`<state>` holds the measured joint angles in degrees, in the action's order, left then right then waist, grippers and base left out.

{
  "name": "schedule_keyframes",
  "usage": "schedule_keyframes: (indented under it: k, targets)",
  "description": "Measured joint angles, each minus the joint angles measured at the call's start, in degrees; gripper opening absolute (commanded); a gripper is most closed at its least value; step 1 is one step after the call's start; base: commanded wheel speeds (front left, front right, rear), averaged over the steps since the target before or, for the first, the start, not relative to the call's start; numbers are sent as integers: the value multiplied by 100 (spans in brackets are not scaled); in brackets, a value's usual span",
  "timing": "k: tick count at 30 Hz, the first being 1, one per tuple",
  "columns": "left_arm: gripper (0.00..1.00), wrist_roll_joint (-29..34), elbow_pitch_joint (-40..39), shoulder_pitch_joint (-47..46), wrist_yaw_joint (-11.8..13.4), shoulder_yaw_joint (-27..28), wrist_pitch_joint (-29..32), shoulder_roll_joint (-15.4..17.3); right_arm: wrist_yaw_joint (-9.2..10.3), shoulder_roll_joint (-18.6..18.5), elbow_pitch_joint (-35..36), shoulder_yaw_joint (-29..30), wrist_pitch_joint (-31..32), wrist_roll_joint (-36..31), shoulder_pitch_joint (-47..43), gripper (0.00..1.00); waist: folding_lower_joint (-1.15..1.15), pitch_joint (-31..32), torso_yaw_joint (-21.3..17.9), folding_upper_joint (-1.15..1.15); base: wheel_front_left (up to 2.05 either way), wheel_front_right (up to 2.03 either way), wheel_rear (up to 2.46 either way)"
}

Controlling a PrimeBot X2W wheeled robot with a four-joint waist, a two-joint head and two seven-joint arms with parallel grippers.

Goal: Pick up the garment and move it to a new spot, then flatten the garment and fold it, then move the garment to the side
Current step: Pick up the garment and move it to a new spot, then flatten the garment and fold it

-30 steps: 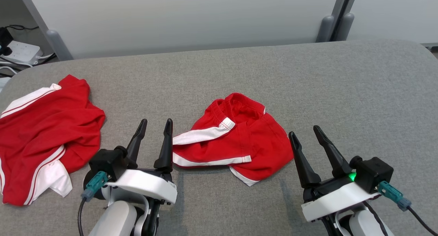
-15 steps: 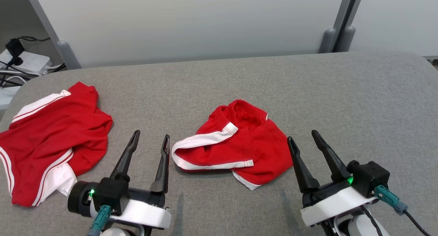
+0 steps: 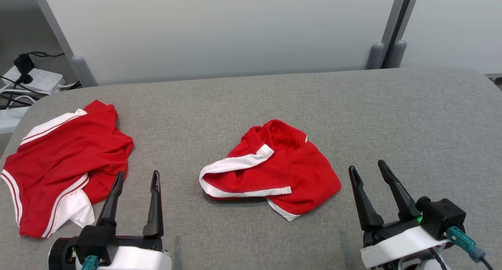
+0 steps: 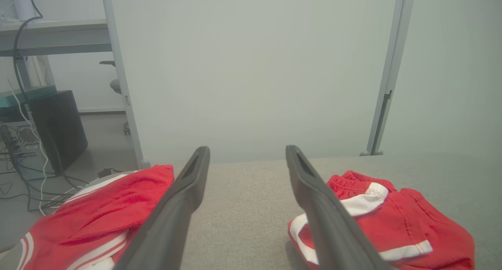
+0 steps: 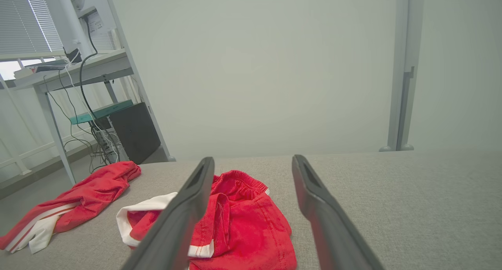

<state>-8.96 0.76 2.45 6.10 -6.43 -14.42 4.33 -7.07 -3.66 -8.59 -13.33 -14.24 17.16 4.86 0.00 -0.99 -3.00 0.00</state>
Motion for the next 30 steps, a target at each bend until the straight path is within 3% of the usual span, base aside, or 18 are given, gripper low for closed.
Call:
schedule_keyframes:
  k: [15,30]
  targets:
    - [100,-55,45,439,-154,276,0,-144,0,32,136,177,0,-47,-589,100,0,213,123,0,0,0,0]
    - [100,31,297,567,-153,265,0,-151,0,94,69,107,1,-41,-816,100,0,514,71,0,0,0,0]
